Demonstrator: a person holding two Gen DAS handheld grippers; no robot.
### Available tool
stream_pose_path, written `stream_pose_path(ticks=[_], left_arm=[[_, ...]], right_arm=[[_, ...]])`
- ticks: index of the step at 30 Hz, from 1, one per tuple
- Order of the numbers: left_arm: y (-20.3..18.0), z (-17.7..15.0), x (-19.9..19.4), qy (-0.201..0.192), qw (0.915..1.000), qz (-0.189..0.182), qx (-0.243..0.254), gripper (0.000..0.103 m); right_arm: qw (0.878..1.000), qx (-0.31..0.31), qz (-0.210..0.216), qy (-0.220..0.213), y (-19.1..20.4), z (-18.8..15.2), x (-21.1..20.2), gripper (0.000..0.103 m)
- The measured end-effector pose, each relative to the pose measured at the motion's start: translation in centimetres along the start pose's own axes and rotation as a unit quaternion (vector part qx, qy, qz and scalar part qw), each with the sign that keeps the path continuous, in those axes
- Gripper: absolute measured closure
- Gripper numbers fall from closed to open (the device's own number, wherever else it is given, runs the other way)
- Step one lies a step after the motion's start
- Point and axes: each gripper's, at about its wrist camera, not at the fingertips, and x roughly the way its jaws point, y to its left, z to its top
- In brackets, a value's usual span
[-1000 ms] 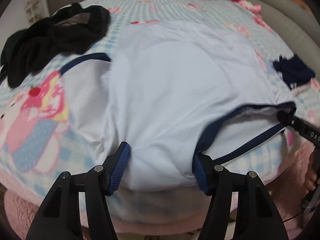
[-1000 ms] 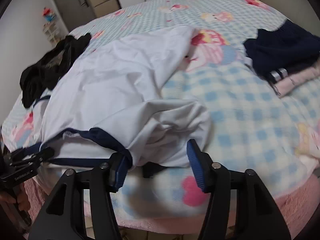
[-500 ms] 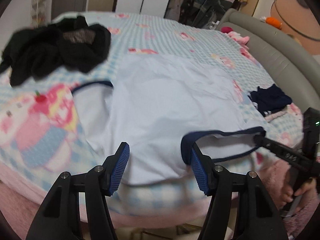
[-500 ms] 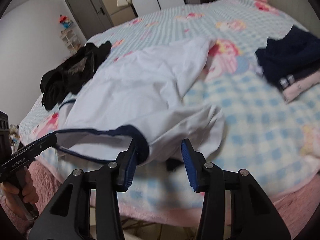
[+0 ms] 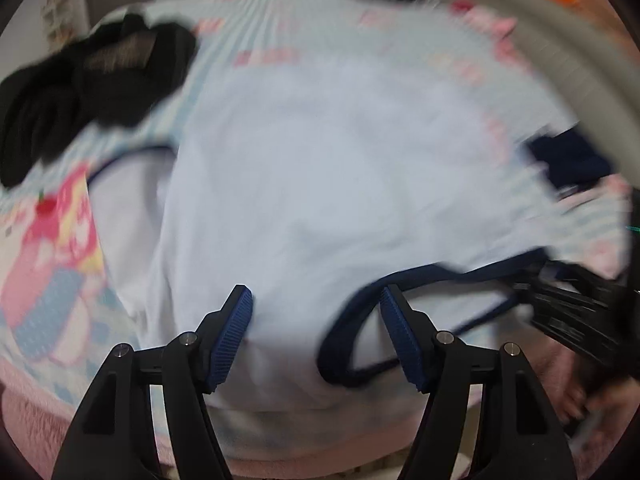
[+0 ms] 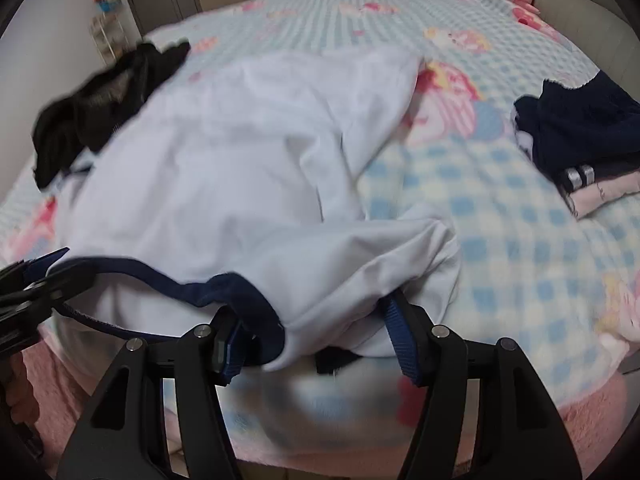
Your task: Fold clothes
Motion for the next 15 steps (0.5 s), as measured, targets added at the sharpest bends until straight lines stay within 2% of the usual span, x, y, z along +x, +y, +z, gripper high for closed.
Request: stream_pose_path(ticks=[1,2,3,5,8,10,11,12,14,15], left_arm=[[0.1,-0.5,0.2,0.000,0.9998,0.020,0.003,0.047],[0.1,-1.0,0.4,0.001,0.9992,0.040,0.006,0.054],[0.2,-1.5,0.6,0.000,0.9983,0.058,0.009,0.060],[0.4,-2.8,0.0,-0.001,0.9974,0.071,0.013,0.066],[0.5,-3.8,-0.1,0.003,0.9976,0.069,0.006,0.068],[0.6,-3.6,0.8,0.020,0.9977,0.065,0.000,0.065],[0.9,-3.4,0.9,0.024,0.9984,0.050,-0.014,0.064],[1.9,-3.2,-0.1,0.008,0.9983,0.007,-0.058,0.064],[3.7,-2.9,-1.8,-0.024,0.9878,-0.070,-0.137,0.066],[3.8,-2.8,-2.3,-0.035,0.9889,-0.062,-0.130,0.067]], right_arm=[[1.000,-0.008,-0.007,0.001,0.1,-0.4,0.0,0.046],[1.000,-0.014,-0.014,-0.005,0.0,-0.9,-0.5,0.049],[1.000,-0.010,-0.018,-0.006,-0.4,-1.4,-0.9,0.056],[1.000,0.006,-0.017,-0.009,-1.6,-2.1,-1.6,0.058],[1.000,0.021,-0.003,-0.002,-2.4,-2.4,-1.1,0.063],[1.000,0.022,0.007,0.009,-2.2,-2.0,-0.3,0.072],[1.000,0.027,0.014,0.008,-2.3,-1.7,-0.4,0.074],[0.999,0.031,0.019,0.008,-2.4,-1.4,-1.0,0.075],[0.999,0.028,0.021,-0.012,-2.5,-0.8,-2.7,0.075],[0.999,0.020,0.017,-0.030,-2.5,-0.6,-3.9,0.075]])
